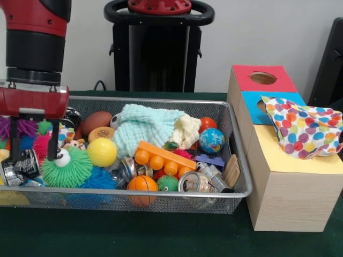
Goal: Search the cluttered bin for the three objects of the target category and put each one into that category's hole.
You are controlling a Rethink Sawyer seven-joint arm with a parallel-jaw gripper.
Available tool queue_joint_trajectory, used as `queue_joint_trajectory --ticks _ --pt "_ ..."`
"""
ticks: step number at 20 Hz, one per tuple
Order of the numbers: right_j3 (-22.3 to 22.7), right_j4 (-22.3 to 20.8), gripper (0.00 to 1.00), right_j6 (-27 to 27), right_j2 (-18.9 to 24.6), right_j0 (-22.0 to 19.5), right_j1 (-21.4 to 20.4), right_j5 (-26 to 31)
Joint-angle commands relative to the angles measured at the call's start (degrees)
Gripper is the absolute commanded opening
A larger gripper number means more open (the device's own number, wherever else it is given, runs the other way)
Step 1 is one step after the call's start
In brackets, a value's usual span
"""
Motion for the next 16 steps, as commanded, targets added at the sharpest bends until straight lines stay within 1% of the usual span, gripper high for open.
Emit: queue_joint_trajectory --ticks 1,3,5,8,10,12,13,14,16 --pt "8.4 5.4 1.00 -6.1 7.8 -3.4 -10.0 7.9" --pt "13.3 8.3 1.00 -5.5 8.6 -5.7 -15.6 9.2" --pt "17.6 12.2 1.00 -5.7 9.8 -8.2 -21.5 11.1" --pt "20.6 18.8 1.00 -9.1 11.2 -10.7 -28.8 17.4" --pt "21.7 22.3 1.00 -11.7 11.3 -12.0 -32.0 22.3" --pt "23.8 24.2 1.00 -13.0 11.7 -13.6 -34.2 23.5" --pt "24.7 24.4 1.00 -13.2 11.9 -14.1 -34.8 22.9" --pt "25.1 24.0 1.00 -13.1 11.5 -13.8 -35.3 22.9" --pt "24.4 21.3 1.00 -12.2 10.2 -11.6 -35.9 23.2"
